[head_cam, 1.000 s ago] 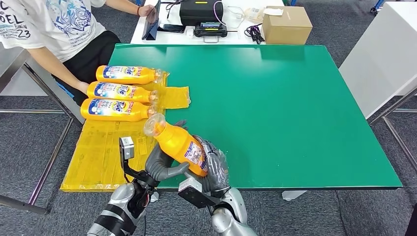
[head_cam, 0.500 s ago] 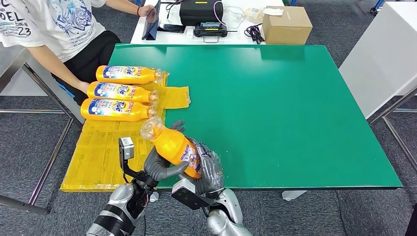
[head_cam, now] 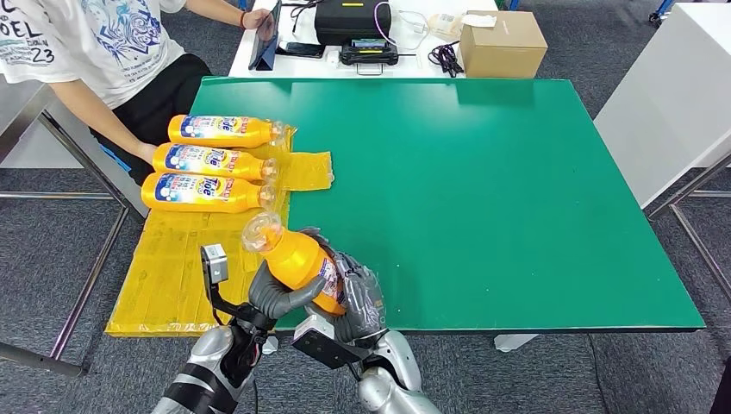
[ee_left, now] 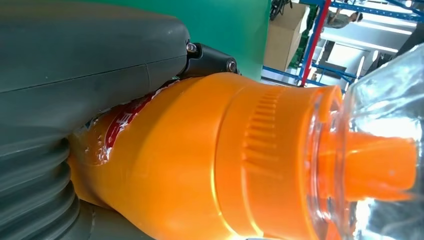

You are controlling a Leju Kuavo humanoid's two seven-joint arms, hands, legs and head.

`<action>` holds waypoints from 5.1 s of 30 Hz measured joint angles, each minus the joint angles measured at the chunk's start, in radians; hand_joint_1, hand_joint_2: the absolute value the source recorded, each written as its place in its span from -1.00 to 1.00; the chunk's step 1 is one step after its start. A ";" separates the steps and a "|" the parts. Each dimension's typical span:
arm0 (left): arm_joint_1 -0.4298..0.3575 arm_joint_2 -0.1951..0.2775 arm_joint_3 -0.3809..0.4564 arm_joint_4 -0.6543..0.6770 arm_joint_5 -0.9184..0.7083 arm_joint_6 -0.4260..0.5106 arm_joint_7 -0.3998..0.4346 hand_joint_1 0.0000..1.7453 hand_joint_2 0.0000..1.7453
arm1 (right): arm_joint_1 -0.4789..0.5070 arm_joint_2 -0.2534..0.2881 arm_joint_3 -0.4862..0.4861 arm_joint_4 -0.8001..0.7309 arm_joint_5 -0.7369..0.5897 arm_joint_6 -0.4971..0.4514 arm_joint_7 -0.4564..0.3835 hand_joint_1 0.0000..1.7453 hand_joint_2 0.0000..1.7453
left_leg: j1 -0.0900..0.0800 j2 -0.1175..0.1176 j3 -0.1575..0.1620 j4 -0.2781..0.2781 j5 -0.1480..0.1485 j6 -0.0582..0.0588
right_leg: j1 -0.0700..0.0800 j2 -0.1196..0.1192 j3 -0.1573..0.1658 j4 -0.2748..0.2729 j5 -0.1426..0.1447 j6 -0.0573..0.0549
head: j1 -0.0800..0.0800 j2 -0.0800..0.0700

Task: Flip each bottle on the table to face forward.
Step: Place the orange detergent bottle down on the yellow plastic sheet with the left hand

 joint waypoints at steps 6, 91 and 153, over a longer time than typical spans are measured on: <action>0.007 -0.004 0.009 -0.003 -0.001 0.009 -0.003 1.00 1.00 | -0.004 0.000 0.005 0.005 0.000 -0.001 0.002 0.45 1.00 | 0.000 0.000 0.000 0.000 0.000 0.000 | 0.000 0.000 0.000 0.000 0.000 0.000 | 0.000 0.000; -0.232 0.135 0.134 0.473 -1.717 1.001 0.190 0.57 1.00 | 0.150 -0.040 -0.070 -0.652 -0.239 0.086 0.043 -1.00 -1.00 | 0.000 0.000 0.003 0.000 0.000 0.000 | 0.000 0.000 0.003 0.000 0.000 0.000 | 0.000 0.000; 0.077 -0.047 0.303 -0.427 -0.386 0.811 -0.302 -1.00 1.00 | 0.194 -0.036 -0.086 -0.579 -0.271 -0.052 -0.031 -1.00 1.00 | -0.001 0.000 0.003 0.000 -0.001 0.000 | -0.001 0.000 0.002 0.000 0.000 0.000 | 0.000 0.000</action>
